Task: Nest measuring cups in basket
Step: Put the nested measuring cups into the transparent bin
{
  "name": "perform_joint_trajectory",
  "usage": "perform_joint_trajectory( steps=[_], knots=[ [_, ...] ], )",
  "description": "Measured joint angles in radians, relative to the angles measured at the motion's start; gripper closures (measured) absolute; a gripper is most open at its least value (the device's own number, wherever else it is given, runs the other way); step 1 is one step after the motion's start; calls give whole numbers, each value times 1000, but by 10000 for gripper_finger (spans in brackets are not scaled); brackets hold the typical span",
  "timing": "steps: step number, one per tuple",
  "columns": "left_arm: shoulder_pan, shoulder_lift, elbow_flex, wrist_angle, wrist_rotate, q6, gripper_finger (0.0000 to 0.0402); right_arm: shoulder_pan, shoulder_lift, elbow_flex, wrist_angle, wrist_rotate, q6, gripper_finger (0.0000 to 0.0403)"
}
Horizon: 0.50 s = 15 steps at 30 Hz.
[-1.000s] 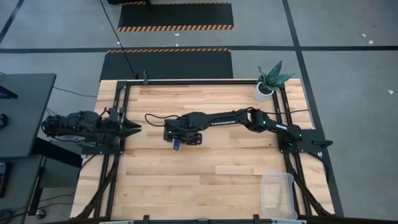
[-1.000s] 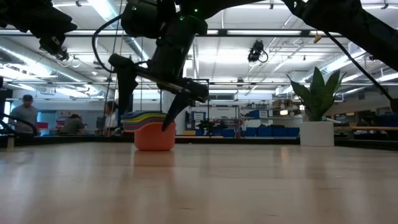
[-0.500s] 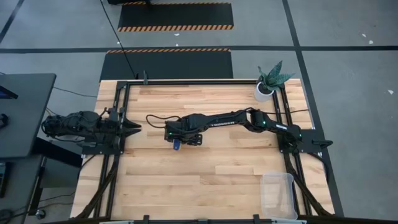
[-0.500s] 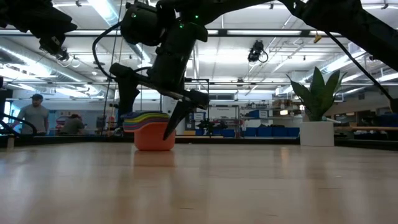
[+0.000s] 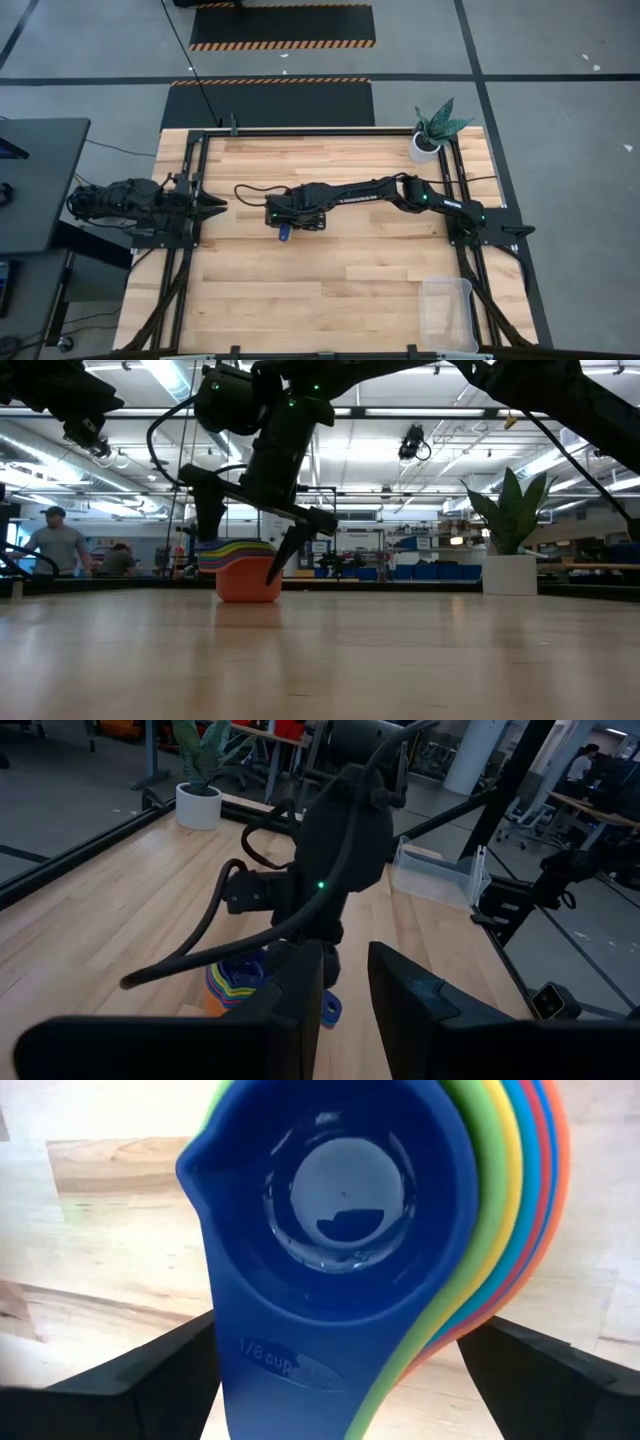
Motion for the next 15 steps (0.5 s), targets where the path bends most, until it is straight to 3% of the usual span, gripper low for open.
perform_joint_trajectory(
  steps=[15],
  knots=[
    [0, 0, 0, 0, 0, 0, 311, 0, 0, 0, 14, 15, -9, 116]
  ],
)
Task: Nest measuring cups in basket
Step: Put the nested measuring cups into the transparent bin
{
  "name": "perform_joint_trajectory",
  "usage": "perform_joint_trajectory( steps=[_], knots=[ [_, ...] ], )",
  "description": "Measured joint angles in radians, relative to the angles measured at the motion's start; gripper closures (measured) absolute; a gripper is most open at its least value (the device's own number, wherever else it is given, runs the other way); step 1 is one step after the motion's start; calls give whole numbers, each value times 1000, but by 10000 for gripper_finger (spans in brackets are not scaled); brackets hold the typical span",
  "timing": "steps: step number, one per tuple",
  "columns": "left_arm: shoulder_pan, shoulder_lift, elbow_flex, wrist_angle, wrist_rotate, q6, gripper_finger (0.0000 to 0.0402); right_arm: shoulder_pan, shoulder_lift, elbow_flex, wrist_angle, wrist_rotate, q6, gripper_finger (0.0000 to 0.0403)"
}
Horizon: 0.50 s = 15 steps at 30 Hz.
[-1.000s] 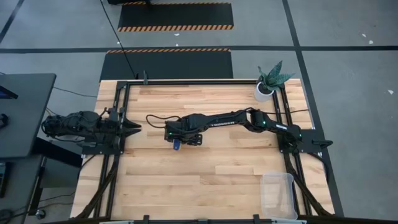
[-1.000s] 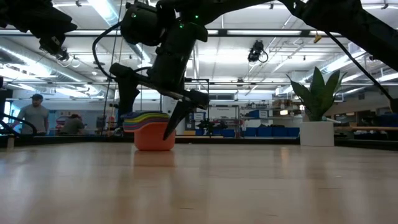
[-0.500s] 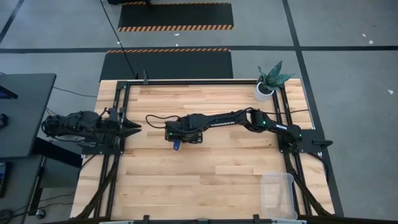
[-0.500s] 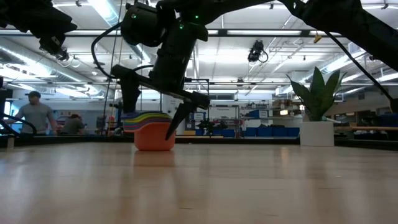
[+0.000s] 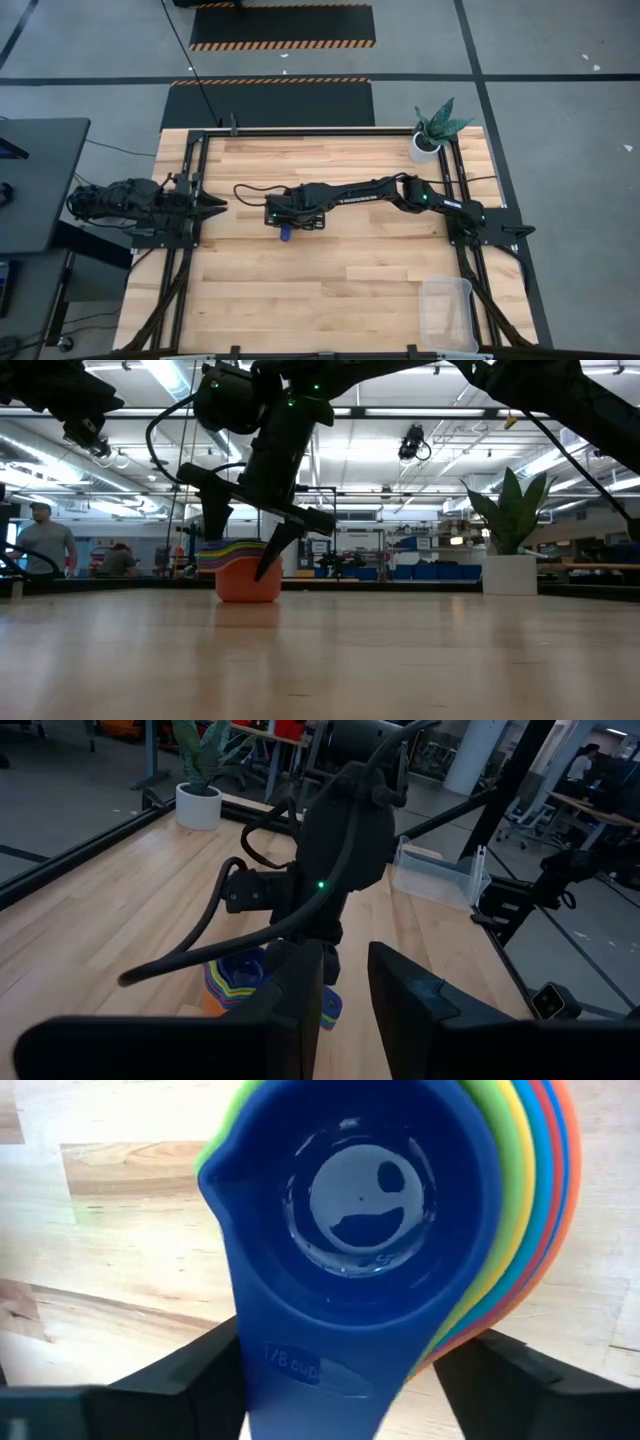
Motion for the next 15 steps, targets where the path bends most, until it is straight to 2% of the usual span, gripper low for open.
perform_joint_trajectory(
  steps=[9, 15],
  knots=[
    [0, 0, 0, 0, 0, 0, 311, 0, 0, 0, 6, -10, -45, 187],
    [0, 0, 0, 0, 0, 0, 311, 0, 0, 0, 5, -19, -45, 221]
  ],
)
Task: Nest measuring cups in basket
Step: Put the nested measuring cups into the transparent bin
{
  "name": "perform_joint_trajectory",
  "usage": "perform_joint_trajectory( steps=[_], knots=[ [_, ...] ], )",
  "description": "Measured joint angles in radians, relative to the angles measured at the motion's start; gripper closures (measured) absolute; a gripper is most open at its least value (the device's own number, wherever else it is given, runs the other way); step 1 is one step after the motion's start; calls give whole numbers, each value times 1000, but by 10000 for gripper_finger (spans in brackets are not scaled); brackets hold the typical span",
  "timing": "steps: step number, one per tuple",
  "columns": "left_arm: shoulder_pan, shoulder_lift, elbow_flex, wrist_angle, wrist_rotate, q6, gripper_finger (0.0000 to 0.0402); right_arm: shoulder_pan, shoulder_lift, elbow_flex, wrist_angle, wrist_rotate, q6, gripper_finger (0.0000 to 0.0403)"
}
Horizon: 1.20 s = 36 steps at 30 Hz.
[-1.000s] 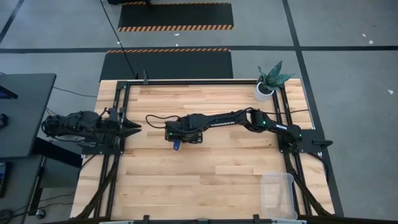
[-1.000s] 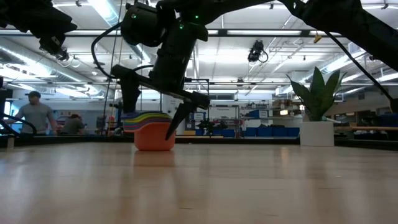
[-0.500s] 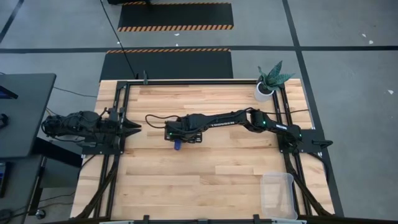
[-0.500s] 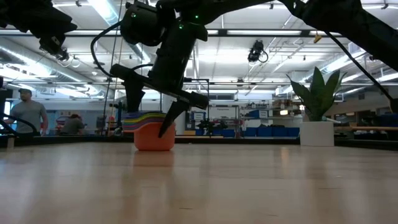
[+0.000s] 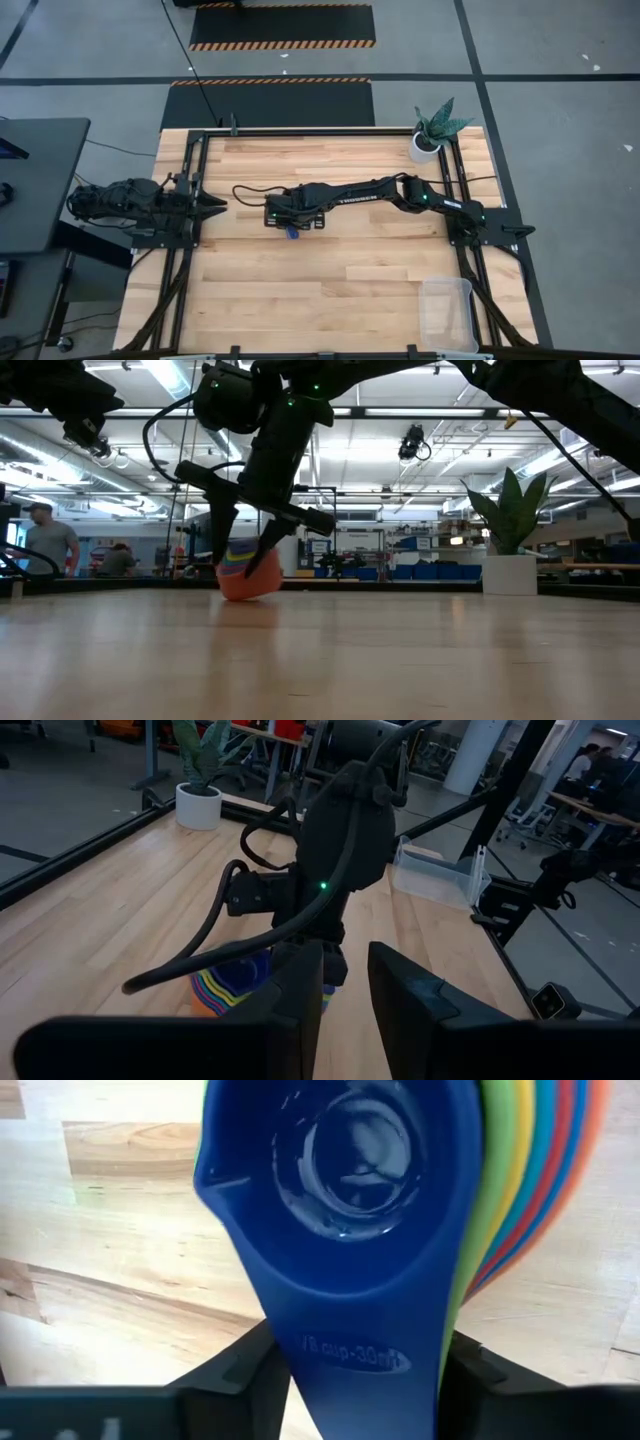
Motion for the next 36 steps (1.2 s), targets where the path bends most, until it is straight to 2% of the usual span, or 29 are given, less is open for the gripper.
perform_joint_trajectory(
  steps=[7, 18, 36],
  knots=[
    [0, 0, 0, 0, 0, 0, 311, -1, 0, 0, 0, -17, 0, 244],
    [0, 0, 0, 0, 0, 0, 311, -20, 0, 2, 30, -84, -4, 246],
    [0, 0, 0, 0, 0, 0, 311, -24, 0, 9, 6, -97, -45, 284]
  ],
)
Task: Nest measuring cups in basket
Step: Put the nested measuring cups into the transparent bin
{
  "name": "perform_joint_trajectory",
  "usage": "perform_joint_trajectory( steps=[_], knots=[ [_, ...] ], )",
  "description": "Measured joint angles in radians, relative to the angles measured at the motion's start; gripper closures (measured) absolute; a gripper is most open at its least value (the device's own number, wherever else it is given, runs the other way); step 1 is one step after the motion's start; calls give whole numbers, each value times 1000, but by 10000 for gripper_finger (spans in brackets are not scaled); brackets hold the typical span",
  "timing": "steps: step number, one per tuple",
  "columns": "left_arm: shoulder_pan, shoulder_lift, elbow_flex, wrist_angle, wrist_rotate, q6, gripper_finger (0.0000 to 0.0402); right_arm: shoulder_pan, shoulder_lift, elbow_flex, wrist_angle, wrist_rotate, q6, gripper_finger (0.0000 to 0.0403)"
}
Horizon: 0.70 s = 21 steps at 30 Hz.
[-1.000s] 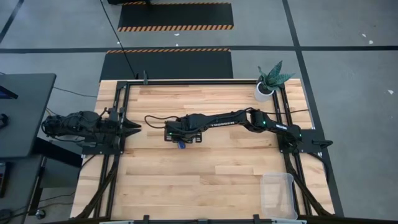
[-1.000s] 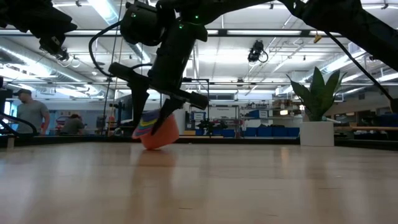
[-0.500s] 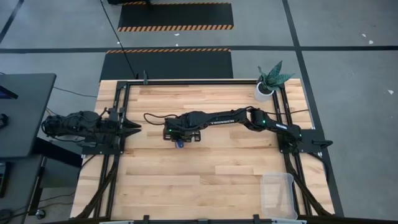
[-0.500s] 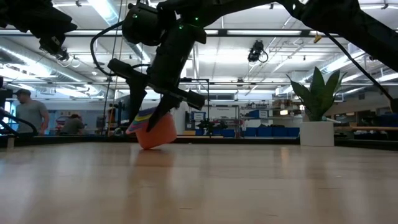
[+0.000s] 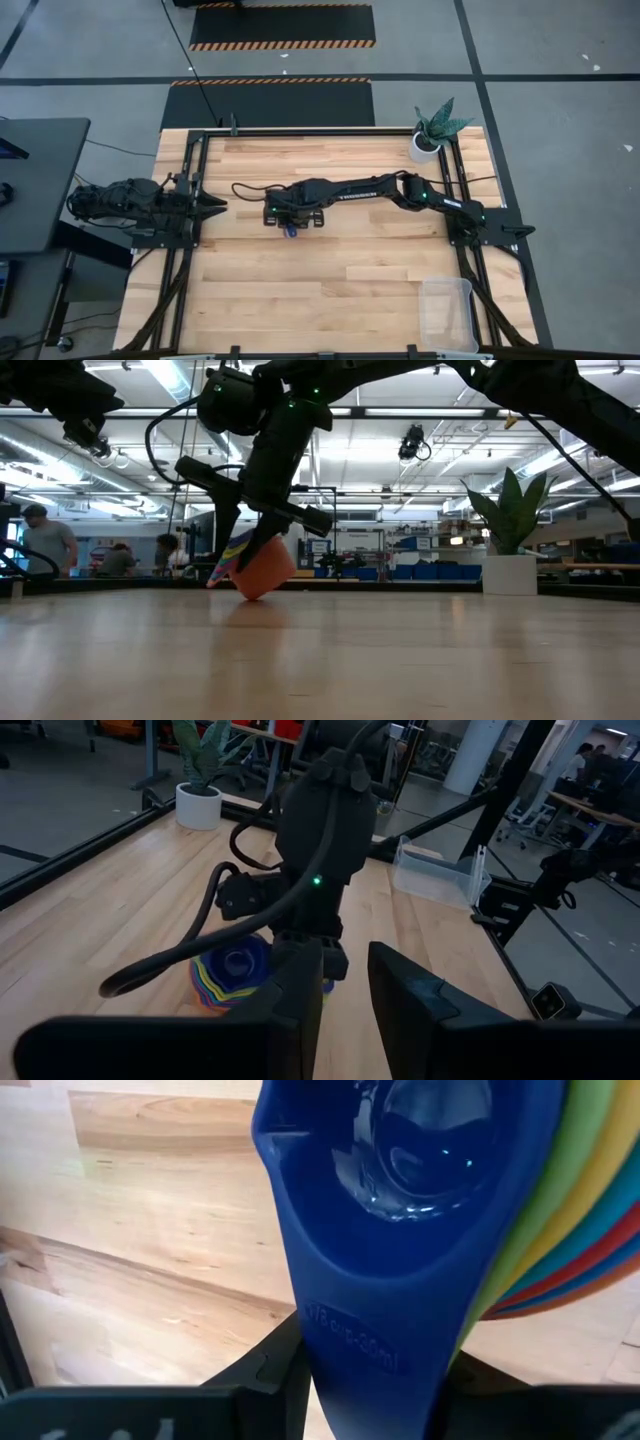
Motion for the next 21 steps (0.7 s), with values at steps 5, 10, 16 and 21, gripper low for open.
perform_joint_trajectory(
  steps=[5, 10, 16, 21],
  knots=[
    [0, 0, 0, 0, 0, 0, 311, -6, 0, 0, 0, -19, 0, 284],
    [0, 0, 0, 0, 0, 0, 310, -12, 0, 0, 0, -50, -7, 284],
    [0, 0, 0, 0, 0, 0, 311, -12, 0, 0, 0, -53, -7, 284],
    [0, 0, 0, 0, 0, 0, 310, -12, 0, 0, -2, -53, -7, 284]
  ],
)
